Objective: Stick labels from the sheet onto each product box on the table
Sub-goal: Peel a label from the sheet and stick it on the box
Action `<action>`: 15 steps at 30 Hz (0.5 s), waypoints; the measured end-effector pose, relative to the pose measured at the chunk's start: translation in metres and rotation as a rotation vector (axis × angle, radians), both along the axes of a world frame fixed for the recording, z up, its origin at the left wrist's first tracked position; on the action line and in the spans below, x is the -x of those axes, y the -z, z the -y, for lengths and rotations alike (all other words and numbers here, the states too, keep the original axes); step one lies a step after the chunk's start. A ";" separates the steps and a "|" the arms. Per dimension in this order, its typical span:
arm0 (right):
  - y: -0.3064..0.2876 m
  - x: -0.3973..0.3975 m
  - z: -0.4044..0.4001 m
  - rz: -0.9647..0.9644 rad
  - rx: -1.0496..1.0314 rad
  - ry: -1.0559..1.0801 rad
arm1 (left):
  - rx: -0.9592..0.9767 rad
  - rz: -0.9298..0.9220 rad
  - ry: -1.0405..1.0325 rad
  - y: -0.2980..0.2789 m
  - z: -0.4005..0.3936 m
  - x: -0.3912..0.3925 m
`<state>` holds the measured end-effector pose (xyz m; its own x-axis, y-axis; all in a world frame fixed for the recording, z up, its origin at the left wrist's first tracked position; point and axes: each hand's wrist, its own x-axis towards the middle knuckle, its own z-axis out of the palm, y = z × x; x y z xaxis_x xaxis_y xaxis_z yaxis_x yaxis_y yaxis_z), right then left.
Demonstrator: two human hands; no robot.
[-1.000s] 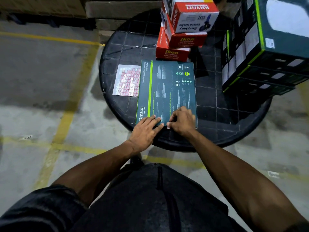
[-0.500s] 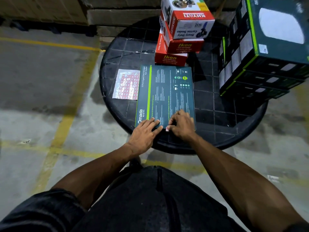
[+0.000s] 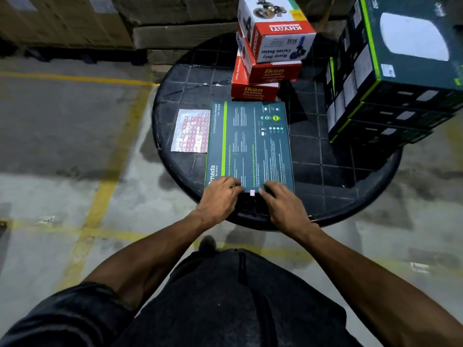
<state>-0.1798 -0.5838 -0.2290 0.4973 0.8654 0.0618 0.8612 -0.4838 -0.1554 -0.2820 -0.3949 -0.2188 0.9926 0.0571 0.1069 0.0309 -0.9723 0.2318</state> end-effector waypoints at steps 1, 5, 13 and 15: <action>0.000 0.001 0.000 0.024 -0.008 -0.005 | -0.034 -0.002 0.016 0.003 0.000 0.003; 0.006 0.003 -0.002 0.131 -0.060 -0.040 | -0.169 -0.026 0.090 0.014 0.000 0.011; 0.021 -0.007 -0.005 0.207 -0.143 -0.094 | -0.212 0.009 0.125 0.021 -0.004 0.012; 0.022 -0.009 -0.006 0.221 -0.162 -0.104 | -0.214 0.027 0.119 0.023 -0.005 0.012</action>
<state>-0.1708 -0.5781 -0.2511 0.3659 0.8807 0.3007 0.9263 -0.3757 -0.0268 -0.2938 -0.3901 -0.2421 0.9877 -0.0869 0.1302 -0.0901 -0.9957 0.0191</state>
